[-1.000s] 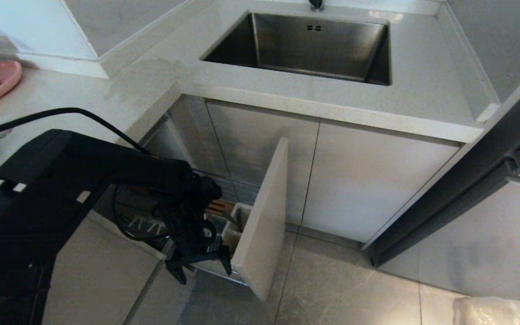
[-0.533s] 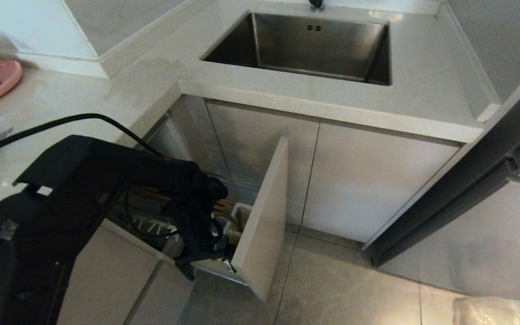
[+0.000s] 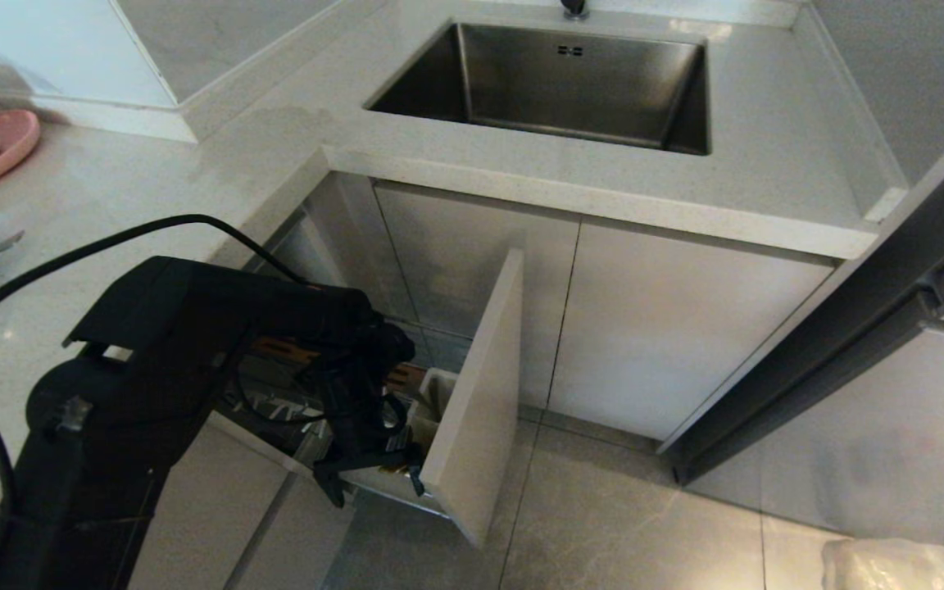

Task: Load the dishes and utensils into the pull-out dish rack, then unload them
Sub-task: Take the chopsticks out of the cupboard

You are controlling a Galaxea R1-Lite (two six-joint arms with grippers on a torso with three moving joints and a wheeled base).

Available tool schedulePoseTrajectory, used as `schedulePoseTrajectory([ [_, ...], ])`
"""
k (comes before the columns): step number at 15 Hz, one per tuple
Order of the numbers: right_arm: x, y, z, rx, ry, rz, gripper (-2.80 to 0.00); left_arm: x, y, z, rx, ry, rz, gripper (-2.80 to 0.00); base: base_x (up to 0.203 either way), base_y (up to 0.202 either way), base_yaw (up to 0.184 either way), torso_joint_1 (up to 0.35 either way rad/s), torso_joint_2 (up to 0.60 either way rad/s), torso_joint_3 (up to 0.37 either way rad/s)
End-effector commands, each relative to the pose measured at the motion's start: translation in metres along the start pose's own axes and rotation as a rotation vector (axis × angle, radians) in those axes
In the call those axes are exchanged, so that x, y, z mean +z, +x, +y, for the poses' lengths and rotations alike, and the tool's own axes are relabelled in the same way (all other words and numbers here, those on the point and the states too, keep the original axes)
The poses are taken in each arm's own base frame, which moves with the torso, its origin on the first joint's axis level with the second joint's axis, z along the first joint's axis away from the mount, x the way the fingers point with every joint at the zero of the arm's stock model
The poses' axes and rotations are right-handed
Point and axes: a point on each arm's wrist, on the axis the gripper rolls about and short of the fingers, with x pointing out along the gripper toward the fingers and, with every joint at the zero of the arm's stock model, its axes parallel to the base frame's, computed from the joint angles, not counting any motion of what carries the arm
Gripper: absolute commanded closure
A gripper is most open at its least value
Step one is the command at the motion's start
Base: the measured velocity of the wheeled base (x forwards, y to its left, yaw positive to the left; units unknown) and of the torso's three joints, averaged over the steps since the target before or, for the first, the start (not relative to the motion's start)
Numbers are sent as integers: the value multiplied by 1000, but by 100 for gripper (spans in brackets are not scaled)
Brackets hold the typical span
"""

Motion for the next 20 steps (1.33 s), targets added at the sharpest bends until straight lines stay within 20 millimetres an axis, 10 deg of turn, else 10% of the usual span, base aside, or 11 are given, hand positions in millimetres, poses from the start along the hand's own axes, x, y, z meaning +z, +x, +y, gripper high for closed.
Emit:
schedulePoseTrajectory([
  [1, 0, 0, 0, 0, 0, 1, 0, 3, 4, 3, 9, -12, 20, -280, 0, 0, 0, 0, 0, 0],
  [20, 0, 0, 0, 0, 0, 1, 0, 2, 9, 2, 22, 8, 55, -280, 0, 0, 0, 0, 0, 0],
])
